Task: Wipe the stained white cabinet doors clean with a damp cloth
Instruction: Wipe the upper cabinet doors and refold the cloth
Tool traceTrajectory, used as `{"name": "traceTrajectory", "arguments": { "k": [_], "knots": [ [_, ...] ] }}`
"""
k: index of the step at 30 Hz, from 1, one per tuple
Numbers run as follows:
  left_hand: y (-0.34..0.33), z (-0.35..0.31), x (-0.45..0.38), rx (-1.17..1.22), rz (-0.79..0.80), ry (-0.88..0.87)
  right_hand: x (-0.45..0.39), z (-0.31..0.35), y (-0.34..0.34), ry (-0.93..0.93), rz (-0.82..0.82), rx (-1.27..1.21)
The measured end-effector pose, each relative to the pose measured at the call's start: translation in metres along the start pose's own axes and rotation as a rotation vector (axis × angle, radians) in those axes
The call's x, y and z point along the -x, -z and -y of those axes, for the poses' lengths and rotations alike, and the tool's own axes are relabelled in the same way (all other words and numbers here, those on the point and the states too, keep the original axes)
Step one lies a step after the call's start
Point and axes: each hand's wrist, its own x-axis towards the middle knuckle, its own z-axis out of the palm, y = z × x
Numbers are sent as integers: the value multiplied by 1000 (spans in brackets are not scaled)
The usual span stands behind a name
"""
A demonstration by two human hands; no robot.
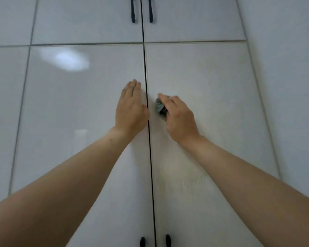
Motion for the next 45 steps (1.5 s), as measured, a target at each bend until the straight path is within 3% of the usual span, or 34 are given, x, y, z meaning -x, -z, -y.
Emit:
{"name": "traceTrajectory", "arguments": {
  "k": [2, 4, 7, 11, 15, 20, 22, 25, 26, 29, 30, 33, 35, 36, 40, 41, 45],
  "knots": [
    [-3, 8, 7, 45, -19, 38, -24, 6, -7, 126, 113, 29],
    [-4, 12, 10, 134, -13, 133, -59, 1, -9, 114, 145, 51],
    [-10, 16, 17, 140, -41, 139, -96, 0, -12, 51, 147, 51],
    [-14, 17, 14, 121, -78, 121, -54, 20, -22, 112, 94, 79],
    [-15, 18, 14, 111, -55, 105, -19, 19, -12, 257, 177, 63],
    [-13, 20, 15, 131, -56, 122, -52, 26, -22, -77, 40, 101],
    [-11, 20, 15, 166, -51, 135, -27, 43, -28, 16, 90, 74],
    [-10, 23, 16, 200, -29, 123, 2, 27, -14, 337, 212, 77],
    [-10, 24, 16, 197, -26, 113, -4, 11, -8, 322, 178, 132],
    [-10, 24, 15, 190, -34, 120, -20, -14, 1, -145, -41, 165],
    [-10, 23, 14, 191, -34, 125, -13, -4, -4, -198, -50, 171],
    [-11, 21, 16, 212, -23, 140, 31, 39, -19, 144, 145, 30],
    [-10, 22, 17, 218, -14, 148, 39, 34, -13, 323, 246, -22],
    [-10, 22, 17, 218, -12, 140, 33, 23, -9, 310, 206, 9],
    [-7, 17, 18, 214, 7, 137, 11, -13, 4, -233, -111, 104],
    [-6, 15, 18, 197, 2, 127, 13, -8, -1, -253, -109, 128],
    [-14, -8, 27, 30, 36, 16, 41, -13, -1, 195, 133, 128]
  ]
}}
